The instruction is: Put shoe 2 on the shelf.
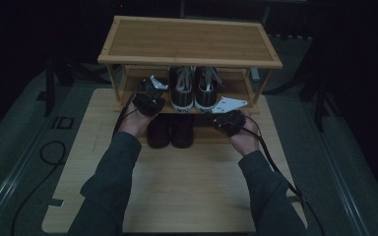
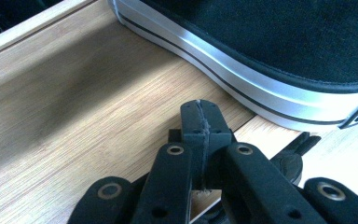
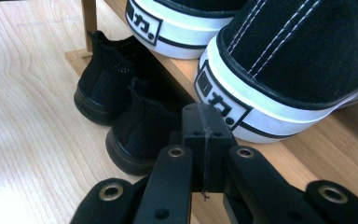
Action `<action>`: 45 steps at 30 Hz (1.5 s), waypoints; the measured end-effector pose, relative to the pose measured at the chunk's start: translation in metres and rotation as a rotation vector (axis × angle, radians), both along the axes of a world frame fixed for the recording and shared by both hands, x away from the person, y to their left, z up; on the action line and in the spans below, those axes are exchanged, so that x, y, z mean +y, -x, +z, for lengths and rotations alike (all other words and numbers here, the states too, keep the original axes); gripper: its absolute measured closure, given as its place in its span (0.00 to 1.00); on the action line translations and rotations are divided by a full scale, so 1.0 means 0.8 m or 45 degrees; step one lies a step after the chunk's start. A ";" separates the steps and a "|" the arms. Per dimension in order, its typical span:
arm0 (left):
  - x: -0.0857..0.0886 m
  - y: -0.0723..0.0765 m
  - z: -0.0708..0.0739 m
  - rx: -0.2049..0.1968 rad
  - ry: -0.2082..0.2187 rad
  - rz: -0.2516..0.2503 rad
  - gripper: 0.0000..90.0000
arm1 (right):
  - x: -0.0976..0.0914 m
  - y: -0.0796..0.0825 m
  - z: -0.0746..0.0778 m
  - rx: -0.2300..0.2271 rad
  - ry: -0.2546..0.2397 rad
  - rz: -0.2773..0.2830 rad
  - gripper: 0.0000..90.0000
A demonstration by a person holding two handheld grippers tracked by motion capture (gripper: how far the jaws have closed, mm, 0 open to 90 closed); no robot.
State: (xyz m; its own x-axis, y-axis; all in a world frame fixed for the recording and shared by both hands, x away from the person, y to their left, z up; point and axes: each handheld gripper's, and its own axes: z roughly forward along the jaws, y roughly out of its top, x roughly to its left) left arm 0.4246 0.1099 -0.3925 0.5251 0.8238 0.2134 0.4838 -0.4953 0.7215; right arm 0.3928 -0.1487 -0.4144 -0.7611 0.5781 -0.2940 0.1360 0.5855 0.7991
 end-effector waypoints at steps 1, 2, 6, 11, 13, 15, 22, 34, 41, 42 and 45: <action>0.000 0.000 0.000 0.000 -0.001 0.001 1.00 | 0.002 -0.001 0.000 -0.003 0.005 0.005 1.00; 0.000 0.000 0.000 0.000 -0.001 0.001 1.00 | 0.004 -0.002 -0.001 0.003 0.005 0.010 1.00; -0.001 0.000 0.000 -0.001 -0.003 0.004 1.00 | 0.005 -0.004 -0.001 0.009 0.002 0.018 1.00; -0.001 0.000 0.000 -0.001 -0.005 0.007 1.00 | 0.008 -0.004 0.001 0.009 0.019 0.016 1.00; -0.001 0.000 0.000 -0.001 -0.007 0.006 1.00 | 0.008 -0.005 0.001 0.012 0.022 0.016 1.00; 0.000 0.000 0.000 0.000 -0.005 0.006 1.00 | 0.009 -0.004 0.001 0.013 0.018 0.013 1.00; 0.000 0.000 0.000 -0.001 -0.002 0.006 1.00 | 0.013 -0.005 0.000 0.016 0.014 0.015 1.00; -0.001 0.000 0.000 -0.008 -0.006 0.015 1.00 | 0.006 -0.004 -0.002 0.041 0.021 0.031 1.00; -0.006 0.002 0.000 -0.024 -0.033 0.029 1.00 | -0.003 -0.003 -0.008 0.058 0.030 0.025 1.00; -0.005 0.002 0.000 -0.025 -0.033 0.030 1.00 | -0.005 -0.004 -0.009 0.061 0.029 0.024 1.00; -0.005 0.001 0.001 -0.026 -0.037 0.040 0.98 | -0.009 -0.005 -0.014 0.080 0.026 0.015 0.99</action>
